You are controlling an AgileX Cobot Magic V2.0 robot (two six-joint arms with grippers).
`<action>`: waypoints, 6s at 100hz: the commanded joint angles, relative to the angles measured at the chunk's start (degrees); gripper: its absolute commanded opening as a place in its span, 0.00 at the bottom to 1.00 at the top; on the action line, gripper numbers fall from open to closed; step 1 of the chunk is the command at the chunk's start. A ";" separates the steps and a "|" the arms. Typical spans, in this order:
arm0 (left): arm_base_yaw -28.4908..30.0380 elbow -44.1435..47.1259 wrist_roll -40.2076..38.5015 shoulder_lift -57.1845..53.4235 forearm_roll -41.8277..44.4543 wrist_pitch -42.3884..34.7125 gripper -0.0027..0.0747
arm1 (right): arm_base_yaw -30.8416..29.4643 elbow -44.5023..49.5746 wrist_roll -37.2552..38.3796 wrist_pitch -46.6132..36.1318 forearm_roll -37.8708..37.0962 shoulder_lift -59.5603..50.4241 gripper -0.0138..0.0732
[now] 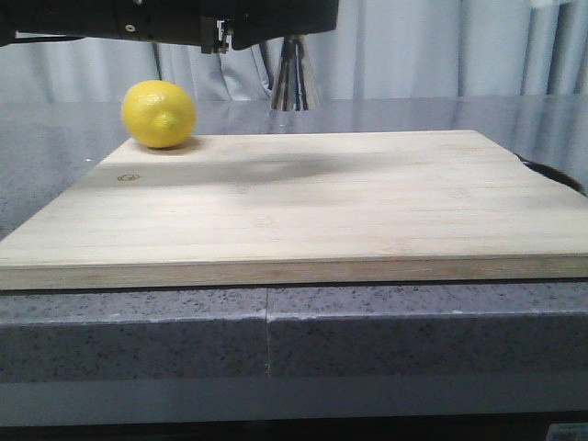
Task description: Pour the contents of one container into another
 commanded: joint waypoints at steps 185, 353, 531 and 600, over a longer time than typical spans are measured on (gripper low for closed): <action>-0.49 -1.81 -0.61 -3.23 -5.31 6.14 0.31 | -5.35 9.20 -42.11 -47.14 45.55 25.41 0.59; -0.49 -1.81 -0.61 -3.23 -5.31 6.14 0.31 | -5.35 11.99 -41.38 7.76 53.62 -24.52 0.88; 1.77 -1.81 2.37 2.11 -5.31 6.34 0.31 | -5.35 11.99 -41.38 7.76 52.38 -24.52 0.88; 1.77 -1.81 2.37 3.43 -5.31 5.78 0.31 | -5.35 11.99 -41.38 7.87 52.17 -24.52 0.88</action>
